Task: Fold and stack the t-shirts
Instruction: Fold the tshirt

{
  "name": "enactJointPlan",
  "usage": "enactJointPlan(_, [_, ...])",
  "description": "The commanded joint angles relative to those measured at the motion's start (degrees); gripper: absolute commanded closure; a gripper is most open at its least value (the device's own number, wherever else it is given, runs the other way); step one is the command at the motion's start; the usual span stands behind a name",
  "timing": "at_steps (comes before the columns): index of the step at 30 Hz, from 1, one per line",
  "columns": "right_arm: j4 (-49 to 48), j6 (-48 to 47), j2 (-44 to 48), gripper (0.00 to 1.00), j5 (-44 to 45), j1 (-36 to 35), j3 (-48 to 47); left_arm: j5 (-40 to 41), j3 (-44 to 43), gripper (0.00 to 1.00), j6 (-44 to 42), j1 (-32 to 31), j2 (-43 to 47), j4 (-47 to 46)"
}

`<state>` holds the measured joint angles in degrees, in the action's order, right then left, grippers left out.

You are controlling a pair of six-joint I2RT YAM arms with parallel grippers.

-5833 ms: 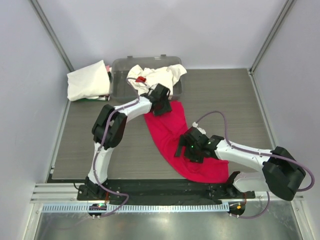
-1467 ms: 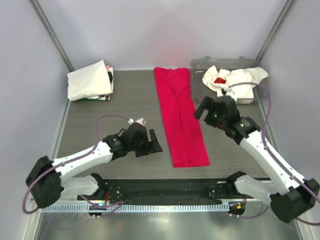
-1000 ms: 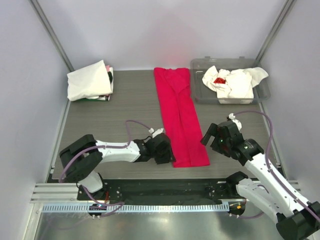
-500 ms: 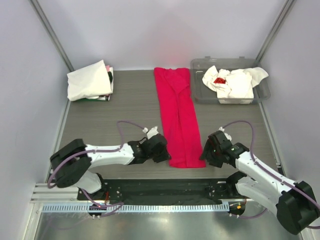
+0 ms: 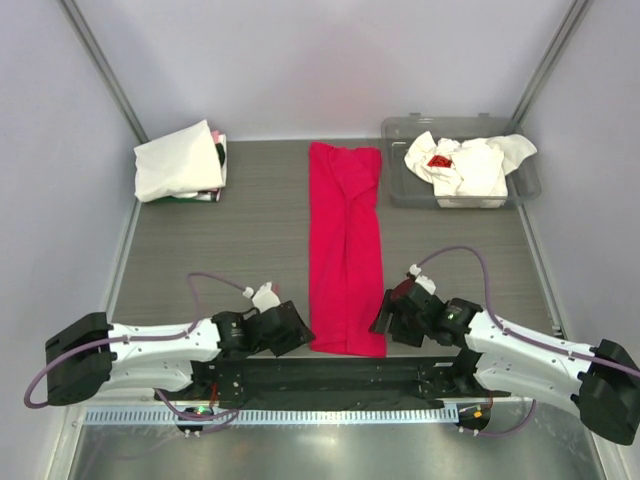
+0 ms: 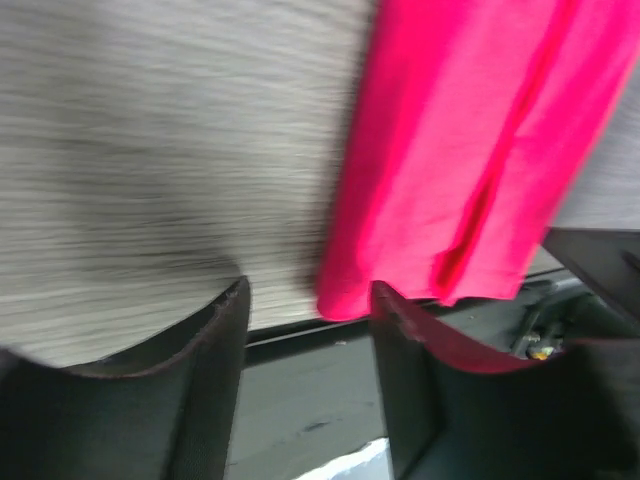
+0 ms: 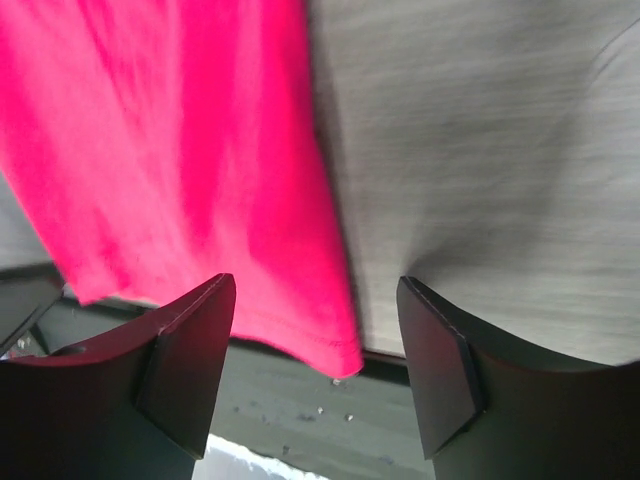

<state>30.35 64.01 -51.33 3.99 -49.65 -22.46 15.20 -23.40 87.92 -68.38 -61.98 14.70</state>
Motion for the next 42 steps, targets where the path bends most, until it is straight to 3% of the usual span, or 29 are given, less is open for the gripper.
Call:
enactJointPlan(1, [-1.6, 6.73, 1.5, 0.3, 2.6, -4.47, 1.97, 2.73, 1.42, 0.45, 3.4, -1.4, 2.56, 1.3])
enactJointPlan(8, [-0.56, 12.01, 1.76, 0.4, 5.85, -10.72, 3.82, 3.69, 2.04, 0.43, 3.4, -1.93, 4.06, 1.47])
enactJointPlan(13, [-0.2, 13.6, 2.82, 0.5, 6.29, -11.7, 5.76, 4.05, 1.34, 0.46, 2.61, -2.11, 1.69, 0.07])
enactJointPlan(17, [-0.03, 14.21, 3.96, 0.64, 6.47, -12.05, 6.72, 3.96, 0.99, 0.47, 1.12, -2.28, -0.77, -3.18])
enactJointPlan(22, [-0.03, 14.48, 4.75, 0.71, 6.56, -12.23, 7.43, 3.43, -0.07, 0.48, -0.38, -2.46, -4.29, -7.05])
enactJointPlan(25, [0.06, 14.39, 5.1, 0.83, 6.65, -12.23, 7.52, 3.43, -0.95, 0.59, -0.64, -2.72, -6.66, -7.49])
enactJointPlan(27, [0.15, 14.22, 5.28, 0.96, 6.65, -12.23, 7.52, 3.43, -0.95, 0.79, -0.56, -2.9, -7.81, -7.93])
enactJointPlan(29, [0.85, 14.21, 5.89, 0.99, 6.38, -12.23, 7.34, 3.52, -1.3, 1.0, -1.25, -3.07, -8.16, -8.11])
enactJointPlan(32, [5.58, 15.27, 8.43, 0.99, 6.82, -13.01, 5.94, 4.92, -4.19, 1.0, -1.18, -5.09, -7.29, -5.75])
enactJointPlan(36, [11.99, 17.46, 12.74, 0.99, 9.54, -15.83, 0.95, 11.86, -12.8, 1.0, 0.76, -13.08, -6.4, 7.94])
enactJointPlan(42, [22.8, 15.1, 11.09, 0.99, 18.76, -15.83, -12.31, 16.07, -20.01, 1.0, -1.16, -13.89, -4.65, 14.99])
